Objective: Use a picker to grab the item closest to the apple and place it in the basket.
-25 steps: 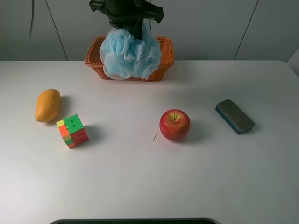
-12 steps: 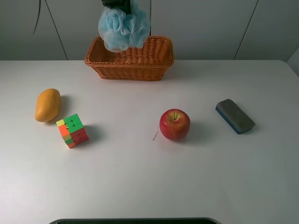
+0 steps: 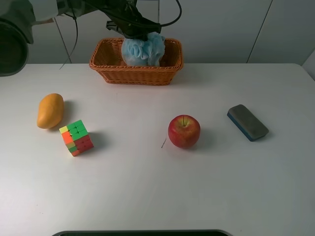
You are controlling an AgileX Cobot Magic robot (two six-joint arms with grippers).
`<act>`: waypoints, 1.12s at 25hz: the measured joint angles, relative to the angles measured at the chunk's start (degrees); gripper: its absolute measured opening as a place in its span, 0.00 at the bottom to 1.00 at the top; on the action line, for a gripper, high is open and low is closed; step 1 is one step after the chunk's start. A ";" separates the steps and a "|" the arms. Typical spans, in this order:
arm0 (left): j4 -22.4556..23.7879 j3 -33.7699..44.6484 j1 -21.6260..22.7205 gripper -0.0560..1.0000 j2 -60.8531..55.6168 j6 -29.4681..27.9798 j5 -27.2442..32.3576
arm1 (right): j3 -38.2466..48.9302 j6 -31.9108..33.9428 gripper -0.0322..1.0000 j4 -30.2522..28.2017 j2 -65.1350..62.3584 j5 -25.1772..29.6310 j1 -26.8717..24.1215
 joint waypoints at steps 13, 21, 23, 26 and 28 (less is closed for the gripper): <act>-4.06 0.00 0.20 0.74 0.77 0.00 -1.79 | 0.00 0.00 0.71 0.00 0.00 0.00 0.00; -3.13 -2.01 0.60 0.74 -7.68 -0.04 13.70 | 0.00 0.00 0.71 0.00 0.00 0.00 0.00; -3.02 -2.25 1.30 0.74 -11.22 -0.04 21.13 | 0.00 0.00 0.71 0.00 0.00 0.00 0.00; -2.19 -2.49 2.09 0.74 -15.68 0.15 28.42 | 0.00 0.00 0.71 0.00 0.00 0.00 0.00; -2.09 -1.37 2.60 0.74 -19.10 1.12 29.15 | 0.00 0.00 0.71 0.00 0.00 0.00 0.00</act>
